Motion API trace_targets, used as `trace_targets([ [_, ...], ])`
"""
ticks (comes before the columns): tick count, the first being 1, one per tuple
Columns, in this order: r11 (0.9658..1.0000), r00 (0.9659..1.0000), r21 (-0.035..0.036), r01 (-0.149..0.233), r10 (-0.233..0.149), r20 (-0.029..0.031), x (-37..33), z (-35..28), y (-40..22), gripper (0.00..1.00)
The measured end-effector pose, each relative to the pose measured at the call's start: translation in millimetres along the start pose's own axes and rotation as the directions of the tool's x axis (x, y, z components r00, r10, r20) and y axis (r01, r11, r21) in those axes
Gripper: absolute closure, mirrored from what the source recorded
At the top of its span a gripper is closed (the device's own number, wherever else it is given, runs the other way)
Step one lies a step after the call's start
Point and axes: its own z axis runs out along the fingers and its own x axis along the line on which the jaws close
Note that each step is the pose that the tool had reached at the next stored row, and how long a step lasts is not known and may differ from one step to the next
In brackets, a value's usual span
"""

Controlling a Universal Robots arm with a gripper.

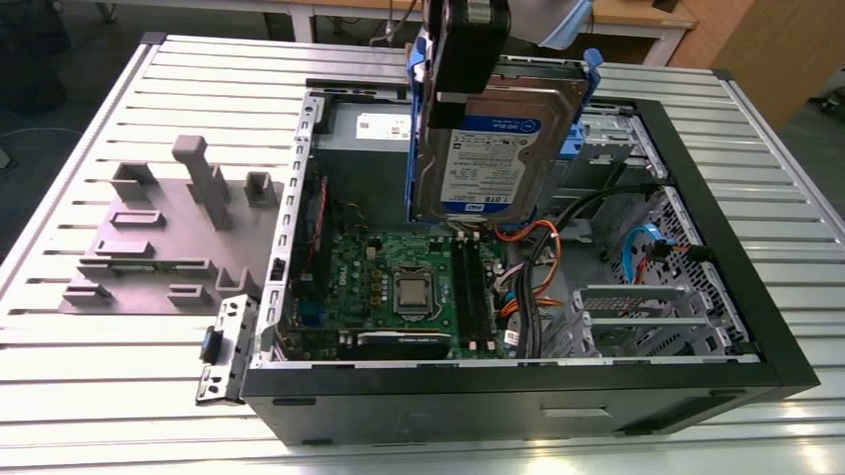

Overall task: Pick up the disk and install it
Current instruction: 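Insert the disk into the insertion slot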

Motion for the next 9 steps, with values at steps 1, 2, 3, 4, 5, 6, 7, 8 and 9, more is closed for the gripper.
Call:
trace_targets([
  [1, 1.0, 1.0, 0.0, 0.0, 0.0, -0.0001, 0.0, 0.0, 0.0, 0.64],
  [2, 1.0, 1.0, 0.0, 0.0, 0.0, -0.0001, 0.0, 0.0, 0.0, 0.64],
  [3, 1.0, 1.0, 0.0001, 0.0, 0.0, -0.0001, 0.0, 0.0, 0.0, 0.64],
  [4, 1.0, 1.0, 0.0001, 0.0, 0.0, -0.0002, 0.0, 0.0, 0.0, 0.64],
  [5, 1.0, 1.0, 0.0, 0.0, 0.0, -0.0002, 0.0, 0.0, 0.0, 0.64],
  [6, 1.0, 1.0, 0.0, 0.0, 0.0, -0.0003, 0.2, 0.0, 0.0, 0.64],
  [7, 1.0, 1.0, 0.0, 0.0, 0.0, -0.0003, 1.3, -0.1, -0.1, 0.64],
  [8, 1.0, 1.0, 0.0, 0.0, 0.0, -0.0003, 3.2, -0.1, -0.1, 0.64],
  [9, 1.0, 1.0, 0.0001, 0.0, 0.0, -0.0001, 5.3, 0.0, -0.2, 0.64],
])
